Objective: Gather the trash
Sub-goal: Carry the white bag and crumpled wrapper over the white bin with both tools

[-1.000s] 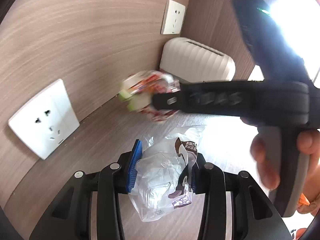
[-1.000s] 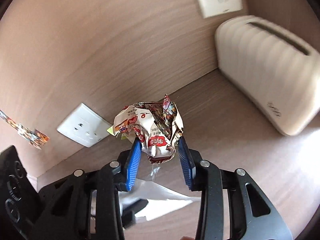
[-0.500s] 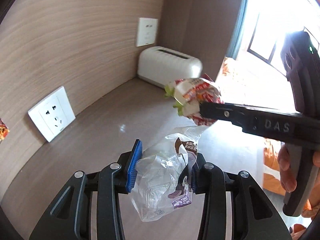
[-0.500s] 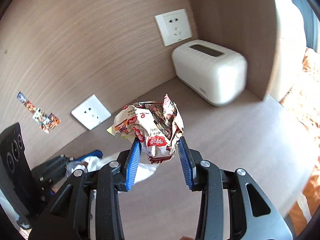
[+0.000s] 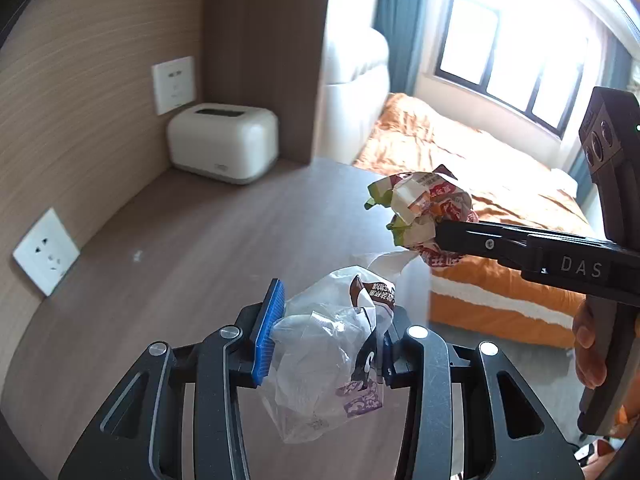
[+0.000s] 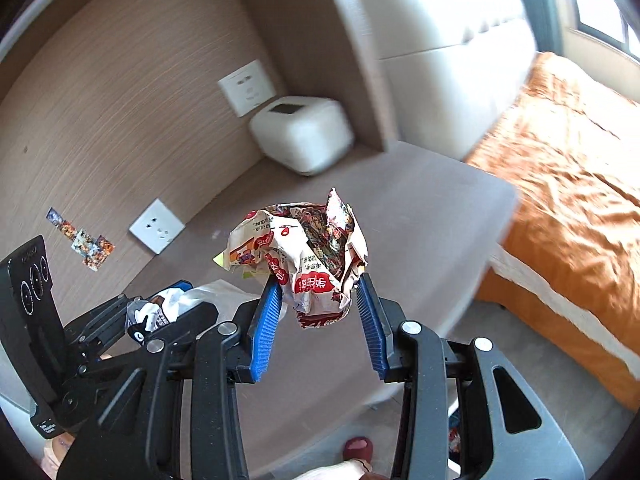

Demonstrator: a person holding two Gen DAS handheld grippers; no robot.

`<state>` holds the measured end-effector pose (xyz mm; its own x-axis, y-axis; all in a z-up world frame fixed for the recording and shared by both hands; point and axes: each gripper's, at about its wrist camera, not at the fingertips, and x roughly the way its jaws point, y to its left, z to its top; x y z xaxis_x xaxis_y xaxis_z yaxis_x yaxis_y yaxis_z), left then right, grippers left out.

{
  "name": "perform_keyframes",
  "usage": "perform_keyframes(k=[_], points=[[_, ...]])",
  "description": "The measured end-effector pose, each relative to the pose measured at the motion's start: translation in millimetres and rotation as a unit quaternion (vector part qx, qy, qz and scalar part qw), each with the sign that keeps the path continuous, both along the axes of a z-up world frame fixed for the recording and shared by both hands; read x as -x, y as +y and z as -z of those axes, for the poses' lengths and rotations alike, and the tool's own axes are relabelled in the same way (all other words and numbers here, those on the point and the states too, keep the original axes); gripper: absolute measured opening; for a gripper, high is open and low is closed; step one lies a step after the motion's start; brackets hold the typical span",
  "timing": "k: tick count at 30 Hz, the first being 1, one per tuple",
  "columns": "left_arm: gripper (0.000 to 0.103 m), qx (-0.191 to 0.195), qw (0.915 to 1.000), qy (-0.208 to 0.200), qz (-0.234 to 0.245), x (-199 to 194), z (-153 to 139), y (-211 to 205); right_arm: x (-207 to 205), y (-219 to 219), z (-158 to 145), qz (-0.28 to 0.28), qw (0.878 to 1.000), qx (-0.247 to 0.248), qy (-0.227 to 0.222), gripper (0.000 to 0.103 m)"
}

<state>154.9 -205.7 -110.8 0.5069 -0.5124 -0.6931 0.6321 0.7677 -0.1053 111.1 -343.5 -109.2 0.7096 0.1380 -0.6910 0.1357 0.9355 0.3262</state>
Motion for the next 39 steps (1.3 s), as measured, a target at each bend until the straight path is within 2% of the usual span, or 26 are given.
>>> perform_keyframes(k=[9,16,22,28,39], points=[[0.04,-0.017,0.9969,0.008,0.077,61,7,-69,86,-65,2,0.082,0.996,-0.009,0.013,0.041],[0.04,-0.04,0.9897,0.03,0.134,101,35,-124,145,-111,19,0.147,0.988,-0.022,0.037,0.042],[0.04,-0.069,0.9799,0.055,0.179,127,72,-172,179,-134,43,0.186,0.98,-0.02,0.065,0.042],[0.04,-0.096,0.9688,0.084,0.212,146,118,-208,195,-153,89,0.213,0.97,-0.051,0.105,0.042],[0.04,-0.153,0.9459,0.173,0.228,153,267,-244,192,-176,225,0.241,0.945,-0.099,0.199,0.043]])
